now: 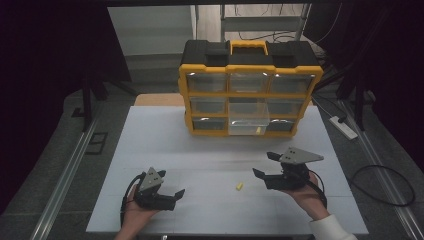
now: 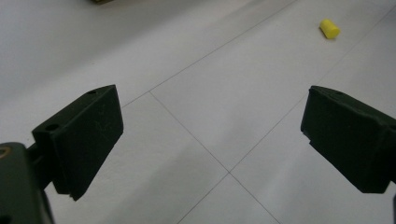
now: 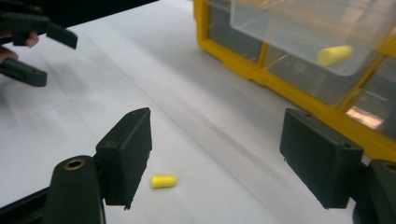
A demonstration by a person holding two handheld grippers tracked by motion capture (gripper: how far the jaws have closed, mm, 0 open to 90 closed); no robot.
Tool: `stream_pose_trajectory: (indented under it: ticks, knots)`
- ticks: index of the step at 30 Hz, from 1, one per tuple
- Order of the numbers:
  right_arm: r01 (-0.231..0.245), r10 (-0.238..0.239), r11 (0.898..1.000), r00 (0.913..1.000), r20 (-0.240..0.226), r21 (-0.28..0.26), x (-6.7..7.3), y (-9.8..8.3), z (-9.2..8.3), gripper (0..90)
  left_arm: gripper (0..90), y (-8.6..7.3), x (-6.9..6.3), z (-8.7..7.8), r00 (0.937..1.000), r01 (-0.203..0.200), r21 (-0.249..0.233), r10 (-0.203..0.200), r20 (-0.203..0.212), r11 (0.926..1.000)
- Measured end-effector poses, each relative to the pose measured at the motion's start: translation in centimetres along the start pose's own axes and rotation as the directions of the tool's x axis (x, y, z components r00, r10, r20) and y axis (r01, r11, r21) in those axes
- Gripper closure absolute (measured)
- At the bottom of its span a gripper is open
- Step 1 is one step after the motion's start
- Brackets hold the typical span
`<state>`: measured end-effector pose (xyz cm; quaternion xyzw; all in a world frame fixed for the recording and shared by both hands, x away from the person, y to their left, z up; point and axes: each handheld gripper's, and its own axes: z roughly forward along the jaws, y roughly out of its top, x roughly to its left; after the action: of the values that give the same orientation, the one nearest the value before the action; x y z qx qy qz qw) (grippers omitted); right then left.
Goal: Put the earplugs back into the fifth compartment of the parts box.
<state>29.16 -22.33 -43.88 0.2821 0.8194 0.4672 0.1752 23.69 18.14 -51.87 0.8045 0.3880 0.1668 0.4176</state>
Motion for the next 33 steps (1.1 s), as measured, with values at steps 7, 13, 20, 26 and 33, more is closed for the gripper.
stream_pose_trajectory:
  ticks: [7, 13, 20, 26, 33]
  knots:
    - [0.016, -0.014, 0.998, 0.9992, -0.037, 0.057, 0.7, -0.4, 1.2, 25.5, 5.7, 0.0, 0.0, 0.0, 1.0000, -0.001, 0.003, 0.001, 0.001, 1.0000]
    - [0.024, -0.014, 0.991, 0.9970, -0.076, 0.131, 1.1, -0.7, 2.7, 24.7, 5.7, 0.0, 0.0, 0.0, 1.0000, -0.002, 0.003, 0.002, 0.002, 1.0000]
    - [0.026, -0.006, 0.977, 0.9954, -0.096, 0.213, 1.2, -1.1, 4.7, 23.5, 5.7, 0.0, 0.0, 0.1, 1.0000, -0.004, 0.008, 0.004, 0.001, 1.0000]
    - [0.034, -0.010, 0.968, 0.9954, -0.096, 0.250, 1.5, -1.3, 5.7, 23.3, 5.8, 0.0, 0.0, 0.1, 1.0000, -0.004, 0.009, 0.004, 0.004, 1.0000]
    - [0.059, -0.027, 0.945, 0.9944, -0.102, 0.322, 2.3, -2.2, 7.3, 22.6, 5.8, 0.0, 0.0, 0.1, 1.0000, -0.004, 0.008, 0.003, 0.004, 1.0000]
